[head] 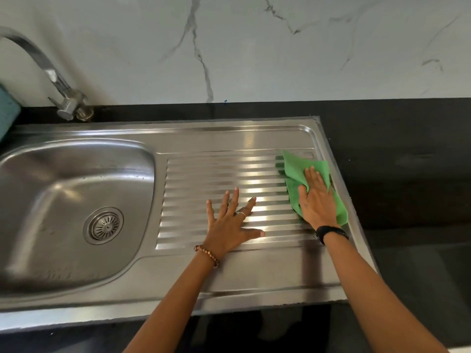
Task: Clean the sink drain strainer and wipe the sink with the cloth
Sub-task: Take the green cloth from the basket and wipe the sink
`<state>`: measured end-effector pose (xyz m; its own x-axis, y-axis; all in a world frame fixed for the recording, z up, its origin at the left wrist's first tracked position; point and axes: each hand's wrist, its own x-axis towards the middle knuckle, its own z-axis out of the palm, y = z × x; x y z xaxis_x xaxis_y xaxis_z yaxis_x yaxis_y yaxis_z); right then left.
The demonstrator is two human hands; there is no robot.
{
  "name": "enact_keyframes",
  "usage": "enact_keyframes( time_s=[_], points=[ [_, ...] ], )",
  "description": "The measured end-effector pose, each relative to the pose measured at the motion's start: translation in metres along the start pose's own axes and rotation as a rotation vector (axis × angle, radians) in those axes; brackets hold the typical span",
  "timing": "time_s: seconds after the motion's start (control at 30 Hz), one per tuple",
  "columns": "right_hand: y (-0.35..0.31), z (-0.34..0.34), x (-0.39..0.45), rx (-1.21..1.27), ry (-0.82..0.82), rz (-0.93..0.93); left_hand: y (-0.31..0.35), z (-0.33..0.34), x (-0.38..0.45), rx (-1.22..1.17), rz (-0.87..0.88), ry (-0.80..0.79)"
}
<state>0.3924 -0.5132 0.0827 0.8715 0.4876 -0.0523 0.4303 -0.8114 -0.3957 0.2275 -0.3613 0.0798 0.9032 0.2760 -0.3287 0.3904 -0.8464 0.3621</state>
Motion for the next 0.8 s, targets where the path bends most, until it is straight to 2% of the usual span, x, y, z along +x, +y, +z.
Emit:
enact_keyframes(
  time_s=[0.13, 0.37, 0.47, 0.63, 0.8],
  points=[
    [-0.006, 0.002, -0.017, 0.082, 0.028, 0.143, 0.000, 0.000, 0.000, 0.005, 0.004, -0.008],
    [-0.005, 0.004, -0.018, 0.004, 0.007, 0.147, -0.004, -0.004, -0.003, -0.087, 0.056, -0.003],
    [-0.013, 0.003, -0.001, -0.002, 0.005, 0.177, -0.024, -0.011, -0.016, -0.127, 0.053, 0.063],
    [-0.032, 0.014, -0.007, -0.051, 0.065, 0.195, -0.080, -0.019, -0.054, -0.101, -0.147, 0.172],
    [-0.095, 0.042, -0.033, -0.030, 0.063, 0.055, -0.123, -0.024, -0.080, -0.167, -0.435, 0.185]
  ],
)
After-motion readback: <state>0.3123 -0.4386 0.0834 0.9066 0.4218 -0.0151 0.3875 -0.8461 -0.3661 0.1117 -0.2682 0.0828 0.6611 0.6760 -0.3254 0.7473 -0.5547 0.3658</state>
